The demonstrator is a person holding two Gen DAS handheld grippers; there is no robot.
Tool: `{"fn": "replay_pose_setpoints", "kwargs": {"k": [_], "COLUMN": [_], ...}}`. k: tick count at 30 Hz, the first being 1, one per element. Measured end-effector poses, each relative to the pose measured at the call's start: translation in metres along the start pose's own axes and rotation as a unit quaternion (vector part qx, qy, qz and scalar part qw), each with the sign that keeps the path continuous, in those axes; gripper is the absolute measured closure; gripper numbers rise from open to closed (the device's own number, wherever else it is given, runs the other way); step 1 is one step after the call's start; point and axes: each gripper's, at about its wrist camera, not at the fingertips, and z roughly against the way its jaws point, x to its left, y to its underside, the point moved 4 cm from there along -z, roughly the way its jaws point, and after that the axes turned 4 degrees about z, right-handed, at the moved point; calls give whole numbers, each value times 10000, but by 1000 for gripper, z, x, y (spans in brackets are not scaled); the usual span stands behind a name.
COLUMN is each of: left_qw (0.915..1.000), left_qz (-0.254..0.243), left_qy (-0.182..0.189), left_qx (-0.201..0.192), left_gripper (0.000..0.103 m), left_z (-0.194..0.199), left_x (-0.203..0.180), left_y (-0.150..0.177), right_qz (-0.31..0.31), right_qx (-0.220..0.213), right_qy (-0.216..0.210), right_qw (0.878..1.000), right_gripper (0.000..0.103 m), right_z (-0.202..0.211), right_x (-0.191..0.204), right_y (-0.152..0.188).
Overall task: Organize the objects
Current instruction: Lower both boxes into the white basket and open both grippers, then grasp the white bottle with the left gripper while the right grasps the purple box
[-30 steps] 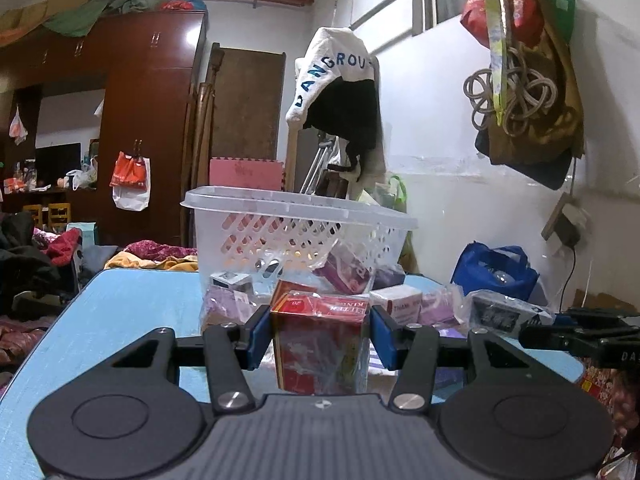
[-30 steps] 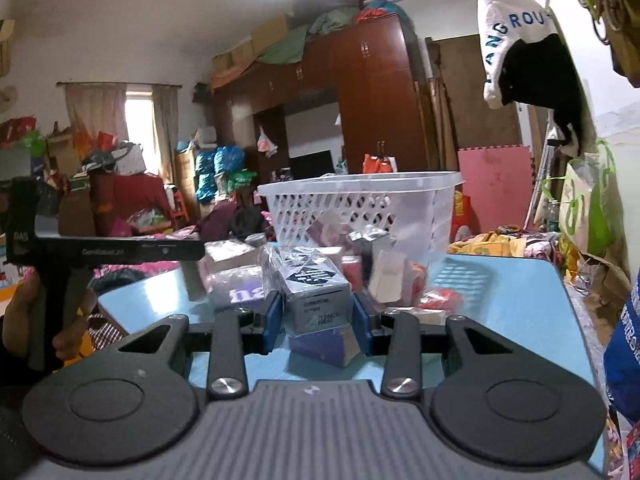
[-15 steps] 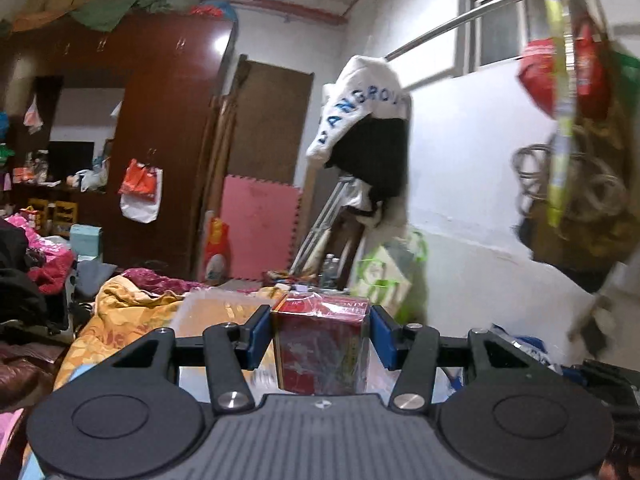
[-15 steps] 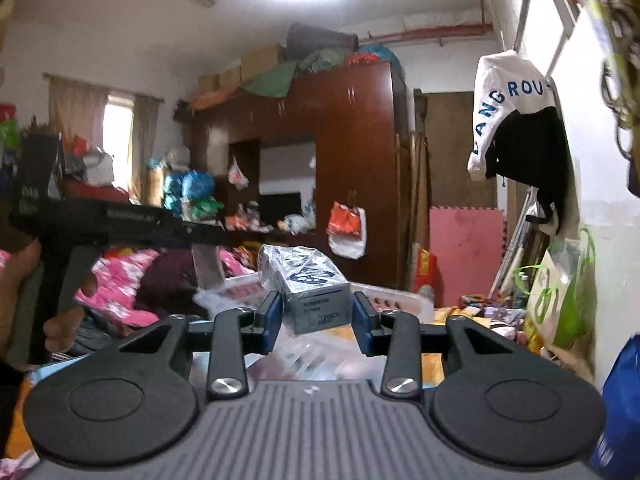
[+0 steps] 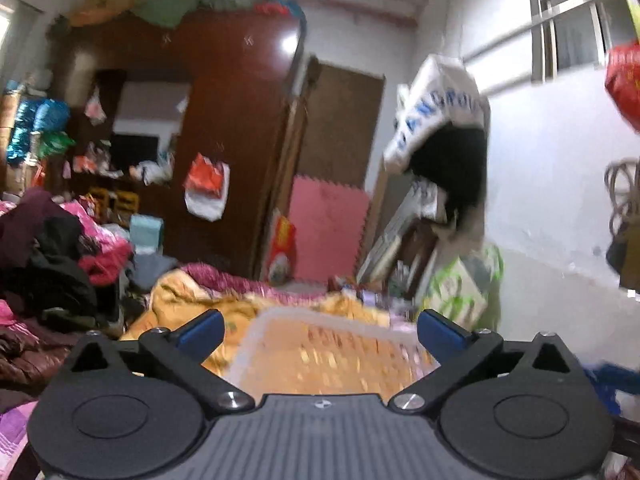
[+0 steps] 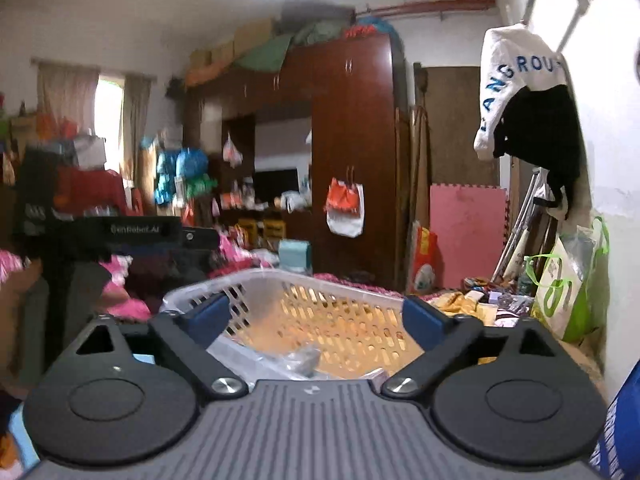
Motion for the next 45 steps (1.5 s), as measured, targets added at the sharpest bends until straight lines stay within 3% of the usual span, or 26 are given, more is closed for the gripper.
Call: {"fn": "replay_pose_setpoints", "kwargs": {"k": [1, 5, 9, 13, 14, 15, 16, 18, 24, 27, 31, 34, 35, 37, 39, 45], "left_qw": [10000, 9988, 9971, 9914, 9879, 9849, 9833, 9792, 9719, 9722, 9703, 9664, 9668, 9660, 9676, 9654], "left_qz": [57, -305, -621, -1188, -1435, -1624, -1710, -1848, -1970, -1922, -1768, -1985, -1995, -2004, -1992, -2280], "left_qy": [5, 167, 418, 509, 498, 440, 381, 439, 600, 563, 794, 753, 739, 814, 764, 570], "left_qx": [-81, 345, 122, 213, 313, 400, 496, 718, 1142, 1216, 1444, 1446, 1416, 1415, 1351, 1128], "left_gripper": [0, 0, 0, 4, 8, 17, 26, 30, 33, 32, 31, 32, 33, 52, 52, 49], "left_z": [7, 33, 88, 126, 129, 132, 131, 127, 112, 108, 103, 104, 106, 108, 109, 108], "left_x": [5, 17, 28, 20, 15, 11, 11, 9, 13, 15, 13, 6, 5, 4, 3, -8], "left_y": [-1, 18, 56, 104, 114, 121, 126, 131, 149, 158, 164, 172, 174, 176, 176, 182], "right_qz": [-16, 132, -263, -893, -904, -908, -850, -640, -656, -587, -504, -299, -239, -221, -253, -303], "right_qx": [-25, -56, -48, 136, 148, 199, 292, 376, 673, 886, 929, 939, 961, 999, 979, 957], "right_qy": [-32, 224, 296, -162, -297, -411, -525, -617, -619, -253, -138, 34, 85, 126, 175, 134], "right_qw": [10000, 9996, 9992, 9958, 9954, 9948, 9946, 9953, 9936, 9940, 9943, 9951, 9951, 9947, 9947, 9949], "right_gripper": [0, 0, 0, 0, 0, 0, 0, 0, 18, 20, 20, 21, 28, 41, 52, 52], "right_z": [9, 51, 90, 109, 113, 112, 110, 105, 79, 69, 63, 61, 61, 60, 61, 69], "right_x": [0, 2, -5, 1, 8, 15, 23, 37, 53, 58, 67, 73, 74, 74, 70, 63], "right_y": [0, 16, 59, 105, 114, 120, 124, 126, 130, 138, 142, 143, 143, 145, 146, 147]}}
